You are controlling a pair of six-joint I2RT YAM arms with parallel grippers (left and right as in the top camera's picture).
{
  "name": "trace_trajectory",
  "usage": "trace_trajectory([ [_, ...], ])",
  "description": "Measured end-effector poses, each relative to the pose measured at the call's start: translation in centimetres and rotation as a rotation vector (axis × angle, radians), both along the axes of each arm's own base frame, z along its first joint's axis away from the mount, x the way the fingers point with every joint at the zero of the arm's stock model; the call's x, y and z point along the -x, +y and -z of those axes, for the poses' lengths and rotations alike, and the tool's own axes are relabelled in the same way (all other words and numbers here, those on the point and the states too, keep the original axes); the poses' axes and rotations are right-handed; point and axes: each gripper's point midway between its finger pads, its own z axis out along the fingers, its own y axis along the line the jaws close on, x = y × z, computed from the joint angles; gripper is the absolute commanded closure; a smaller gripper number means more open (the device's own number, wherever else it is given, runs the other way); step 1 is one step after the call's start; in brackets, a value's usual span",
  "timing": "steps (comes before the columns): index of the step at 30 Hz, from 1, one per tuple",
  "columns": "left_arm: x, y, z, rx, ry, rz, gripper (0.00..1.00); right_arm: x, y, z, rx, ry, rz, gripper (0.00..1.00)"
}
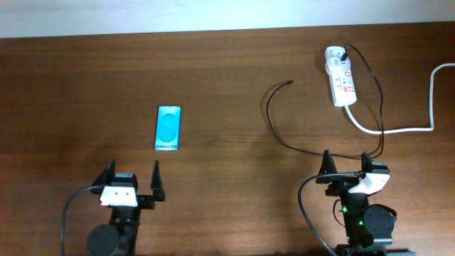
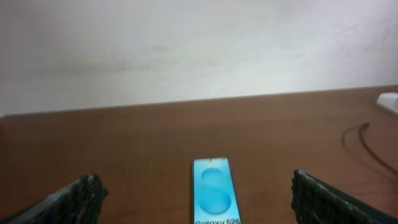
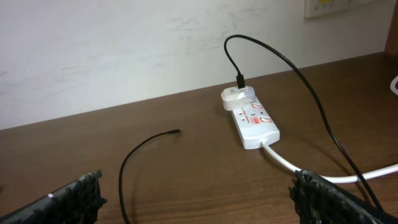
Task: Plug charger to phone and switch on socket
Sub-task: 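Move the left gripper forward over the blue Galaxy S25 phone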
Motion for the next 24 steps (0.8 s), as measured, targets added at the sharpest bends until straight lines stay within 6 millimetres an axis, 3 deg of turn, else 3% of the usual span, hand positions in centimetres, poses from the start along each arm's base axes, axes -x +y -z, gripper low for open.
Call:
trace_trajectory([
  [6, 0.6, -0.1, -4.4, 0.005, 0.025, 0.008, 0.01, 0.0, 0.0, 0.0, -0.001, 0.0, 0.0, 0.02],
  [11, -0.1, -1.1, -8.3, 0.007, 0.052, 0.06, 0.01, 0.0, 0.0, 0.0, 0.0, 0.0, 0.0, 0.02],
  [15, -1.1, -1.4, -9.9, 0.007, 0.096, 0.075, 0.01, 0.0, 0.0, 0.0, 0.0, 0.0, 0.0, 0.02],
  [24, -5.7, -2.2, -13.2, 0.006, 0.311, 0.098, 0.01, 0.0, 0.0, 0.0, 0.0, 0.0, 0.0, 0.02],
])
